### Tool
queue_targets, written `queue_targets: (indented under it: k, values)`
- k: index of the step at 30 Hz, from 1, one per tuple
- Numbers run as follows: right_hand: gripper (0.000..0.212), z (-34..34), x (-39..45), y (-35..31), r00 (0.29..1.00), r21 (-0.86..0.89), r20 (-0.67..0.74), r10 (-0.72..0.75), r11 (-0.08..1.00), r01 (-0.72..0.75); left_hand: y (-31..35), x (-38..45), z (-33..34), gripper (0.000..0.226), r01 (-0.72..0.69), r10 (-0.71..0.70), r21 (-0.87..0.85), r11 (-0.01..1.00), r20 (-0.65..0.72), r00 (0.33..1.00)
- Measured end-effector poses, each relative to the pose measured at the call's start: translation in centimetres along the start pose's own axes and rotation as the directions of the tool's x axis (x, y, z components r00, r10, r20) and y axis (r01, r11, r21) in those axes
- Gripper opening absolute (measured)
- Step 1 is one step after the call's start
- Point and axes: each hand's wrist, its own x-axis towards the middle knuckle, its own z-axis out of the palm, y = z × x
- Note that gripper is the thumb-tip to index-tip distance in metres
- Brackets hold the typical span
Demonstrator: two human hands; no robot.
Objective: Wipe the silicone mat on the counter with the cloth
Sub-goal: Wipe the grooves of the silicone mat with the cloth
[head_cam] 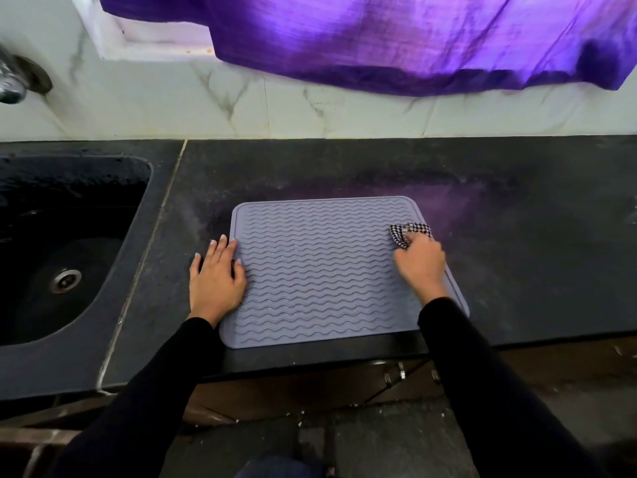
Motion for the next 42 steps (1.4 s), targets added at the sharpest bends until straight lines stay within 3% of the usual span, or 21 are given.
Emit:
queue_targets:
  k: [1, 3, 10, 13, 15, 17, 19, 22, 24, 26, 28, 33, 36, 37, 38, 40, 41, 42]
  values:
    - [0.047, 1.5, -0.7, 0.4, 0.997, -0.116, -0.006, -0.081, 0.990, 0.079, 0.0, 0.0, 0.0, 0.062, 0.001, -0.001, -0.001, 1.000, -0.003, 1.000]
    - [0.056, 3.4, -1.1, 1.0, 0.989, -0.189, -0.028, -0.142, 0.973, 0.134, -0.1, 0.0, 0.1, 0.061, 0.005, -0.005, 0.002, 1.000, -0.006, 1.000]
    - [0.043, 3.2, 0.6, 1.7, 0.986, -0.102, -0.091, -0.142, 0.986, 0.132, -0.2, 0.1, 0.3, 0.060, 0.003, -0.003, 0.016, 1.000, -0.020, 1.000]
    - [0.035, 0.7, 1.1, 1.6, 0.994, -0.043, -0.098, -0.052, 0.998, 0.048, 0.0, 0.1, 0.3, 0.061, 0.001, -0.001, 0.009, 1.000, -0.016, 1.000]
    - [0.032, -0.9, 2.9, 1.5, 0.995, 0.131, -0.031, 0.097, 0.987, -0.093, -0.1, 0.1, 0.2, 0.061, 0.001, -0.001, 0.006, 1.000, -0.015, 1.000]
    - [0.041, -2.5, 5.3, 1.4, 0.945, 0.436, 0.127, 0.303, 0.838, -0.327, -0.1, 0.0, 0.2, 0.061, 0.004, -0.004, 0.001, 1.000, -0.013, 1.000]
    - [0.043, -3.4, 6.9, 1.0, 0.911, 0.559, 0.165, 0.379, 0.725, -0.403, 0.0, -0.1, 0.2, 0.061, -0.003, 0.003, 0.001, 1.000, -0.011, 1.000]
    - [0.031, -3.0, 5.5, -1.1, 0.975, 0.371, -0.038, 0.217, 0.909, -0.187, -0.1, 0.0, 0.2, 0.061, 0.003, -0.003, -0.003, 1.000, -0.017, 1.000]
    - [0.031, -0.6, 3.3, -1.7, 0.999, 0.186, -0.053, 0.011, 0.983, -0.001, -0.1, -0.1, 0.2, 0.061, 0.003, -0.003, 0.000, 1.000, -0.019, 1.000]
    - [0.039, 3.0, 1.5, -1.5, 0.979, -0.045, 0.000, -0.202, 0.978, 0.202, -0.1, -0.1, 0.2, 0.061, 0.003, -0.003, 0.002, 1.000, -0.026, 1.000]
    - [0.044, 5.0, 1.4, -0.8, 0.950, -0.218, 0.052, -0.308, 0.925, 0.311, -0.1, 0.0, 0.3, 0.060, 0.004, -0.003, 0.010, 1.000, -0.031, 1.000]
    - [0.037, 3.2, 3.0, -0.3, 0.955, -0.032, 0.014, -0.296, 0.954, 0.297, -0.3, 0.2, 0.6, 0.062, 0.000, 0.002, 0.052, 0.999, -0.024, 1.000]
    - [0.031, 1.3, 4.0, 0.3, 0.983, 0.206, 0.046, -0.179, 0.964, 0.166, -0.4, 0.1, 0.7, 0.066, -0.003, 0.004, 0.060, 0.998, -0.019, 1.000]
    - [0.031, 0.9, 4.8, 0.5, 0.995, 0.370, 0.075, -0.070, 0.928, 0.037, -0.3, 0.1, 0.7, 0.067, -0.008, 0.010, 0.060, 0.998, -0.023, 1.000]
    - [0.032, 0.3, 6.0, 0.5, 0.985, 0.559, 0.155, 0.081, 0.815, -0.155, -0.2, 0.1, 0.6, 0.068, -0.013, 0.014, 0.057, 0.998, -0.024, 1.000]
    - [0.035, -0.6, 8.1, 0.4, 0.863, 0.775, 0.436, 0.255, 0.382, -0.504, -0.2, 0.2, 0.6, 0.068, -0.021, 0.022, 0.047, 0.999, -0.027, 0.999]
    - [0.036, -0.7, 9.3, 0.4, 0.826, 0.794, 0.483, 0.291, 0.253, -0.553, -0.3, 0.1, 0.5, 0.069, -0.025, 0.026, 0.040, 0.999, -0.030, 0.999]
    - [0.036, -0.7, 10.2, 0.1, 0.817, 0.806, 0.477, 0.325, 0.210, -0.554, -0.4, 0.2, 0.4, 0.070, -0.026, 0.027, 0.034, 0.999, -0.035, 0.999]
